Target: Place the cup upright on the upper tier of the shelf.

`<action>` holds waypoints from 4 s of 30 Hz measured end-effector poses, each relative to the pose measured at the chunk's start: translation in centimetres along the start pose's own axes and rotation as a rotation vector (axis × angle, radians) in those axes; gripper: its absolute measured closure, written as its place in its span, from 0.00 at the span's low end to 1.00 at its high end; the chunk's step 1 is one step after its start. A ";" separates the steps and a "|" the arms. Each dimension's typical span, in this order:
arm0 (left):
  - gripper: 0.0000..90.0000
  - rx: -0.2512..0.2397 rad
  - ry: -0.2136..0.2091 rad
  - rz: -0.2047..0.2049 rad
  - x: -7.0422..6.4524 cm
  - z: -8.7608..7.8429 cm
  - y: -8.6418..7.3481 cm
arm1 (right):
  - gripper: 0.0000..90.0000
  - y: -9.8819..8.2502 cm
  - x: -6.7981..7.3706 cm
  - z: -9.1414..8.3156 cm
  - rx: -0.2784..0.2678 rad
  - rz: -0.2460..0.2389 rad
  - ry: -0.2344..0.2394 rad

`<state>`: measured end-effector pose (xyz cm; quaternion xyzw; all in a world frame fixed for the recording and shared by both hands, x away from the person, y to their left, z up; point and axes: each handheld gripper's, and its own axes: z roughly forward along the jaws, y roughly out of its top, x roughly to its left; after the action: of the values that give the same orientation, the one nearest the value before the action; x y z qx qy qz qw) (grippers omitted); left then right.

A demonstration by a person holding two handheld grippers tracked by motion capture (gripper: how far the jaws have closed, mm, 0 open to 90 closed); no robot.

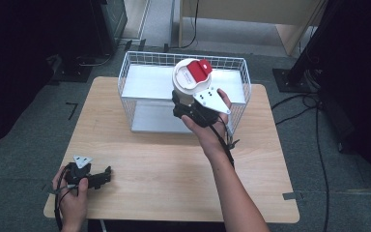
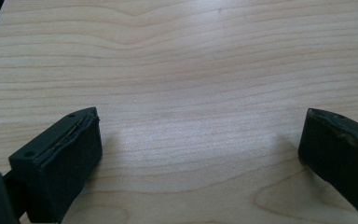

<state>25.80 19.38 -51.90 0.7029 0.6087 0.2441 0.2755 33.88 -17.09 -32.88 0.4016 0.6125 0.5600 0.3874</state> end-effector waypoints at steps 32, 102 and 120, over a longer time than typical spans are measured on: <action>0.00 -0.001 0.000 0.000 0.0 0.0 0.0 | 0.15 -0.7 -3.9 6.2 0.081 0.048 -0.104; 0.00 -0.001 0.001 0.000 0.0 0.0 0.0 | 0.02 -4.8 -7.1 -3.5 0.133 0.051 -0.062; 0.00 -0.001 -0.001 0.000 0.0 0.0 0.0 | 0.02 -8.2 -9.0 -7.2 0.166 0.069 -0.096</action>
<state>25.80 19.38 -51.91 0.7027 0.6086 0.2441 0.2761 30.18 -28.51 -40.27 0.4795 0.6234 0.5005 0.3619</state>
